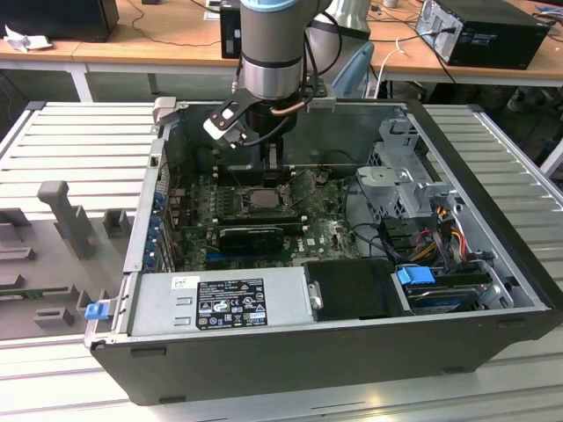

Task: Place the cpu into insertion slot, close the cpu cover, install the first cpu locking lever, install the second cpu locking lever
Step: 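Close the cpu cover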

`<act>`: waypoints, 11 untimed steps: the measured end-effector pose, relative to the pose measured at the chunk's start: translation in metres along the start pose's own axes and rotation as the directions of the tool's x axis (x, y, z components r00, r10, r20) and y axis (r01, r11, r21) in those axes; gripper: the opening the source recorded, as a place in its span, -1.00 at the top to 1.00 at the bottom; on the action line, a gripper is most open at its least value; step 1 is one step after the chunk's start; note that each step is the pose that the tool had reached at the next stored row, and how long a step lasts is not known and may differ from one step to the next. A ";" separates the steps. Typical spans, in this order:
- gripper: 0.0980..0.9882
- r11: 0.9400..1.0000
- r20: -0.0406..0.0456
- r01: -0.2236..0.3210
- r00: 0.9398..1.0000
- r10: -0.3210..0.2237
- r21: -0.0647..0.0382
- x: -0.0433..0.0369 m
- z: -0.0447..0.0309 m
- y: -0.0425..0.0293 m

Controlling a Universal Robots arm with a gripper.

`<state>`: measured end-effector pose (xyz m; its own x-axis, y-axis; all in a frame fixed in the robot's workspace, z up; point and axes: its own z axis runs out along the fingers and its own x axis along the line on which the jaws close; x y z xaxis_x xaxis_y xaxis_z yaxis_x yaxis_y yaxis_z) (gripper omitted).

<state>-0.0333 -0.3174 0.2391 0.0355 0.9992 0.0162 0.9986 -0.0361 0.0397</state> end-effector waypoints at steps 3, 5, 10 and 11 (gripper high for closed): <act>0.98 1.000 0.000 0.000 1.000 0.000 0.000 0.0003 -0.0058 0.0002; 0.98 1.000 0.000 0.000 1.000 0.000 0.000 0.0005 -0.0062 0.0003; 0.98 1.000 0.001 0.000 1.000 0.000 0.000 0.0013 -0.0062 0.0038; 0.98 1.000 0.001 0.000 1.000 0.000 0.000 0.0014 -0.0061 0.0046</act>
<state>-0.0289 -0.3163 0.2454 0.0354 0.9993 0.0154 0.9986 -0.0360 0.0399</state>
